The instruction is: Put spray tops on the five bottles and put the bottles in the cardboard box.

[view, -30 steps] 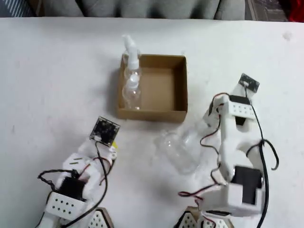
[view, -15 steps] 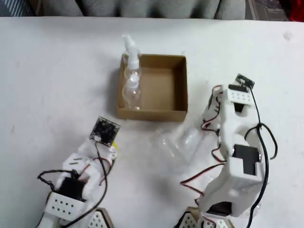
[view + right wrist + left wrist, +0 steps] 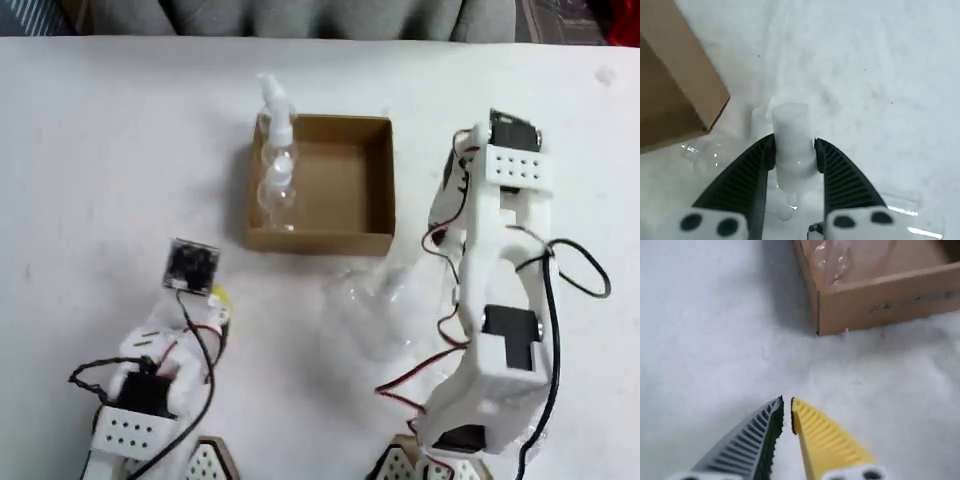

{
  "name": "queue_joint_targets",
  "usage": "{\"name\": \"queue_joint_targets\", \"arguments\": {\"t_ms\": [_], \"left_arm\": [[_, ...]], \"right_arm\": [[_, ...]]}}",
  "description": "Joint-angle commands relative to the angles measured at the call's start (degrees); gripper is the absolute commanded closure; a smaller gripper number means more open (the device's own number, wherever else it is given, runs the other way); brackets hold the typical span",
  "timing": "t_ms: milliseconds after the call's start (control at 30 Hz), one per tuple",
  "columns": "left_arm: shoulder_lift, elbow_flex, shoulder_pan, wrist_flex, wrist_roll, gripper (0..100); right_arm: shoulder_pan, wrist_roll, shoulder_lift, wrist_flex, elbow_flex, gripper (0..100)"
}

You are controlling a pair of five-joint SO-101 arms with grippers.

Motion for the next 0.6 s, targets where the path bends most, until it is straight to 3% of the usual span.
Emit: {"name": "queue_joint_targets", "arguments": {"t_ms": [0,167,300,567], "left_arm": [[-1.4,-1.7,-2.5,-1.3,3.2,98],[-1.4,-0.4,-2.5,-4.7,2.5,98],[-1.4,-0.4,-2.5,-5.0,2.5,98],[-1.4,-0.4,-2.5,-4.8,2.5,98]], "right_arm": [[-4.0,5.4,-8.3,2.1,-1.8,98.3],[-12.3,7.6,-19.7,2.1,5.9,98.3],[-24.4,7.8,-26.7,0.9,12.7,98.2],[-45.1,7.4,-27.5,-15.8,28.9,98.2]]}}
